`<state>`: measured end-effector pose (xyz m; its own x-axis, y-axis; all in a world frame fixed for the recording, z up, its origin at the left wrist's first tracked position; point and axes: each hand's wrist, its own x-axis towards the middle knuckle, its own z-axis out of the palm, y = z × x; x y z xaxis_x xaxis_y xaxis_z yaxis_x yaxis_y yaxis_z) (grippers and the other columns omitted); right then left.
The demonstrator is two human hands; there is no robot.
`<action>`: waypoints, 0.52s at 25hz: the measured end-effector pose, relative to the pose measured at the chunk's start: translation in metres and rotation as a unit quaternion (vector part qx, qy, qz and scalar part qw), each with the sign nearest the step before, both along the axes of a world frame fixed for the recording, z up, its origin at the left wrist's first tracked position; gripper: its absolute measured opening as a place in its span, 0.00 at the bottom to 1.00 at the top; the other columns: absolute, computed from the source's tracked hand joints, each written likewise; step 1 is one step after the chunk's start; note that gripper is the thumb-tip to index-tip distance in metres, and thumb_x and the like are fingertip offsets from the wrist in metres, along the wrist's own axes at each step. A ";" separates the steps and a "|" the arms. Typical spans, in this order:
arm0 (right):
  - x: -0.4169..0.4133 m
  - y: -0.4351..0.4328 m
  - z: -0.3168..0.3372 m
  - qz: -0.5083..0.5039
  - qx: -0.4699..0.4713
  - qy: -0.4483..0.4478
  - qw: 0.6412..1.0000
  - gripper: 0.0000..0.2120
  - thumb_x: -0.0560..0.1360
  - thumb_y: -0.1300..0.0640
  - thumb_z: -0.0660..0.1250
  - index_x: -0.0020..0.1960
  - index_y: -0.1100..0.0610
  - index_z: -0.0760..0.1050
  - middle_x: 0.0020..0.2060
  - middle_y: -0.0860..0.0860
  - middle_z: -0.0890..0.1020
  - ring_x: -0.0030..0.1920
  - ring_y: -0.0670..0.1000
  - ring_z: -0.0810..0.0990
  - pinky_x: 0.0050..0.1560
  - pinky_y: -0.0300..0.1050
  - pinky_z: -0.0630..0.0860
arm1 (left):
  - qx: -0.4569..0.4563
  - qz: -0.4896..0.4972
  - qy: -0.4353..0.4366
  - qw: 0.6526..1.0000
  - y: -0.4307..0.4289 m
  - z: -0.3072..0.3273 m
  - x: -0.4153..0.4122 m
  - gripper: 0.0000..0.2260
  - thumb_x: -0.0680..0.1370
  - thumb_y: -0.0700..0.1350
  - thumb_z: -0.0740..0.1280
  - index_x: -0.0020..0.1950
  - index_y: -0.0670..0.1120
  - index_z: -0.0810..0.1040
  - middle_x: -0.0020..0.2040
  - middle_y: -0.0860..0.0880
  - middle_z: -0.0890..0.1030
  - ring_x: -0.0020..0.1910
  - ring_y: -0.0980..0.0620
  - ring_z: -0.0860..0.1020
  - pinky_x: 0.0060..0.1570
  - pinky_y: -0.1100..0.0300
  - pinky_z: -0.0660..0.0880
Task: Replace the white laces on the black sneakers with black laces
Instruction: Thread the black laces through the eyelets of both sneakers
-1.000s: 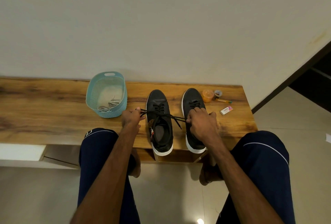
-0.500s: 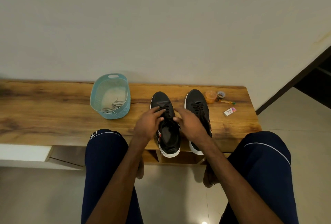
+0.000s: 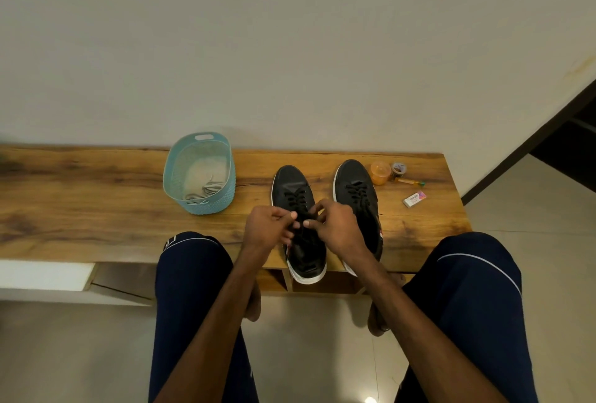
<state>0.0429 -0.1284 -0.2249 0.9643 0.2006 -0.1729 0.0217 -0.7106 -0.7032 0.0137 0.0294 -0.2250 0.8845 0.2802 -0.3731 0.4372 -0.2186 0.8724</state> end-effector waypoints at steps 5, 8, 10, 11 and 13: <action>-0.011 0.006 0.006 0.009 -0.005 0.021 1.000 0.11 0.72 0.59 0.76 0.50 0.57 0.77 0.44 0.51 0.82 0.45 0.50 0.81 0.48 0.47 0.80 | 0.020 -0.051 0.075 0.996 -0.011 0.000 -0.010 0.08 0.78 0.39 0.69 0.57 0.39 0.80 0.38 0.45 0.83 0.31 0.52 0.83 0.30 0.61 0.79; -0.020 0.013 0.008 0.116 -0.175 -0.061 0.976 0.10 0.76 0.62 0.67 0.57 0.57 0.72 0.47 0.55 0.81 0.47 0.56 0.81 0.41 0.49 0.76 | 0.362 -0.158 0.015 0.919 -0.017 0.002 -0.013 0.04 0.77 0.45 0.68 0.44 0.50 0.83 0.37 0.51 0.84 0.36 0.51 0.83 0.34 0.57 0.78; -0.026 0.019 0.008 0.157 -0.266 -0.127 0.943 0.11 0.78 0.62 0.65 0.60 0.58 0.69 0.48 0.56 0.81 0.51 0.57 0.79 0.38 0.49 0.70 | 0.446 -0.170 -0.004 0.879 -0.023 0.002 -0.013 0.05 0.77 0.46 0.65 0.43 0.51 0.81 0.40 0.51 0.83 0.40 0.49 0.81 0.35 0.57 0.75; -0.028 0.021 0.008 0.163 -0.281 -0.142 0.935 0.11 0.79 0.61 0.64 0.60 0.58 0.69 0.49 0.56 0.81 0.55 0.57 0.76 0.38 0.49 0.70 | 0.462 -0.167 -0.009 0.871 -0.027 0.002 -0.013 0.04 0.77 0.46 0.65 0.45 0.50 0.79 0.41 0.50 0.83 0.41 0.48 0.80 0.34 0.57 0.73; -0.029 0.023 0.006 0.166 -0.287 -0.146 0.932 0.09 0.80 0.60 0.63 0.60 0.58 0.70 0.50 0.55 0.81 0.60 0.55 0.72 0.41 0.49 0.73 | 0.472 -0.167 -0.024 0.866 -0.031 0.000 -0.016 0.03 0.76 0.45 0.65 0.48 0.50 0.77 0.43 0.50 0.81 0.47 0.49 0.76 0.35 0.57 0.69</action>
<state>0.0139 -0.1058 -0.2185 0.8881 0.4521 -0.0836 0.4389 -0.8878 -0.1382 -0.0019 -0.0017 -0.2250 0.9830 0.1664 -0.0779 0.1809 -0.9505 0.2528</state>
